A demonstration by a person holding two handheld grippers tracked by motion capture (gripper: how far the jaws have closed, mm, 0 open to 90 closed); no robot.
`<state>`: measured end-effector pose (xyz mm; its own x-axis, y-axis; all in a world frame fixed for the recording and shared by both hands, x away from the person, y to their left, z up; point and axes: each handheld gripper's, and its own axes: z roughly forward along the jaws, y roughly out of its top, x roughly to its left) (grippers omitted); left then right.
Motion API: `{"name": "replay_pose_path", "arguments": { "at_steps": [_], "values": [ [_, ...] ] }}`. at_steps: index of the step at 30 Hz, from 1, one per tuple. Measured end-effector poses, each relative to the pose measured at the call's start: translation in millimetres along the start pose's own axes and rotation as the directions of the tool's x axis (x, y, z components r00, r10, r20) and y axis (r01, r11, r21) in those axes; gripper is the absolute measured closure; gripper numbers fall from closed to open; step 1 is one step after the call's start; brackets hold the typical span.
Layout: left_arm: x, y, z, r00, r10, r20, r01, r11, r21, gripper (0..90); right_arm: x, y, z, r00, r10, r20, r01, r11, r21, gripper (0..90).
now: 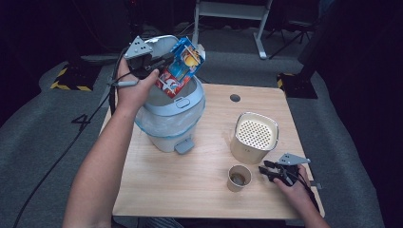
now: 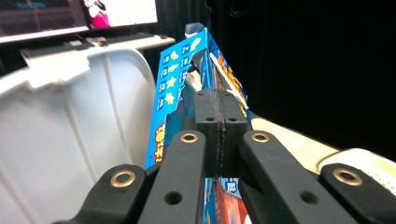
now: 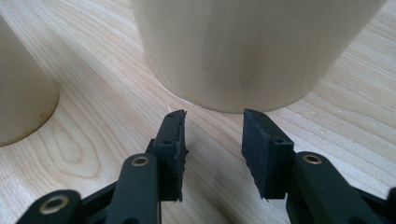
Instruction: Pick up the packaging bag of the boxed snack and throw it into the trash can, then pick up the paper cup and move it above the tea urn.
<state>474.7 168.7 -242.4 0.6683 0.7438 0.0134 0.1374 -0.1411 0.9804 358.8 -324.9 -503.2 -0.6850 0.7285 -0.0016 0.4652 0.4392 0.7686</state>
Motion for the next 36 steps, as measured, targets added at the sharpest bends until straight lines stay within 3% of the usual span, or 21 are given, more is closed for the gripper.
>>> {"name": "replay_pose_path", "arguments": {
  "at_steps": [1, 2, 3, 4, 8, 11, 14, 18, 19, 20, 21, 25, 28, 30, 36],
  "values": [
    [0.2, -0.5, 0.1, 0.9997, -0.026, 0.006, 0.026, 0.9997, -0.001, 79.3, -0.1, 0.0, 0.0, 1.0000, 0.000, 0.000, 0.000, 1.000, 0.000, 60.0],
    [0.8, -1.1, -0.7, 0.9972, -0.071, 0.022, 0.072, 0.9968, -0.036, 68.4, -0.1, 0.0, 0.0, 1.0000, 0.000, 0.000, 0.000, 1.000, 0.000, 60.0],
    [0.7, -1.5, -1.8, 0.9971, -0.072, 0.023, 0.073, 0.9950, -0.068, 58.8, -0.1, 0.0, 0.0, 1.0000, 0.000, -0.001, 0.000, 1.000, 0.000, 60.0],
    [0.7, -1.5, -1.8, 0.9971, -0.072, 0.023, 0.073, 0.9950, -0.068, 53.8, -0.1, 0.0, 0.0, 1.0000, 0.000, -0.001, 0.000, 1.000, 0.000, 60.0],
    [-2.5, -0.2, -15.5, 0.9990, -0.031, 0.032, 0.033, 0.9958, -0.085, 49.2, -0.1, 0.0, 0.0, 1.0000, 0.000, -0.001, 0.000, 1.000, 0.000, 59.9],
    [-11.1, -2.8, -31.0, 0.9990, 0.016, 0.041, -0.013, 0.9983, -0.057, 48.1, -0.2, 0.0, 0.0, 1.0000, 0.000, -0.003, 0.000, 1.000, 0.000, 59.3],
    [-15.8, -5.3, -38.5, 0.9980, 0.034, 0.052, -0.032, 0.9986, -0.043, 48.1, -0.2, 0.1, 0.0, 1.0000, -0.001, -0.005, 0.001, 1.000, 0.001, 58.5],
    [-28.4, -12.1, -55.8, 0.9937, 0.054, 0.099, -0.051, 0.9982, -0.031, 46.5, -0.2, 0.3, 0.4, 0.9999, 0.004, 0.015, -0.005, 1.000, 0.008, 45.0],
    [-31.5, -13.6, -59.5, 0.9924, 0.064, 0.105, -0.062, 0.9978, -0.025, 46.6, -0.9, 0.4, 0.9, 0.9991, 0.021, 0.037, -0.021, 1.000, 0.016, 36.2],
    [-36.7, -16.0, -64.1, 0.9897, 0.075, 0.122, -0.073, 0.9972, -0.017, 46.6, -0.9, 0.4, 0.9, 0.9991, 0.021, 0.037, -0.021, 1.000, 0.016, 36.2],
    [-40.0, -17.6, -67.0, 0.9872, 0.086, 0.134, -0.086, 0.9963, -0.009, 46.6, -1.1, 0.3, 1.1, 0.9981, 0.032, 0.054, -0.033, 0.999, 0.022, 30.2],
    [-52.8, -25.2, -75.7, 0.9785, 0.107, 0.176, -0.111, 0.9937, 0.012, 46.3, 0.1, -0.9, -0.4, 0.9961, 0.048, 0.073, -0.050, 0.998, 0.026, 29.8],
    [-65.4, -37.5, -84.7, 0.9696, 0.116, 0.215, -0.125, 0.9917, 0.028, 45.4, 1.1, 0.1, -5.1, 0.9975, 0.029, 0.064, -0.032, 0.999, 0.042, 30.1],
    [-68.4, -41.4, -86.7, 0.9680, 0.117, 0.222, -0.127, 0.9913, 0.034, 45.3, 2.0, 0.5, -7.4, 0.9978, 0.025, 0.062, -0.027, 0.999, 0.036, 29.8],
    [-80.7, -70.6, -94.1, 0.9583, 0.116, 0.261, -0.142, 0.9867, 0.080, 43.2, 11.0, 2.9, -18.9, 0.9998, 0.019, 0.000, -0.019, 1.000, 0.007, 26.7]
  ]
}}
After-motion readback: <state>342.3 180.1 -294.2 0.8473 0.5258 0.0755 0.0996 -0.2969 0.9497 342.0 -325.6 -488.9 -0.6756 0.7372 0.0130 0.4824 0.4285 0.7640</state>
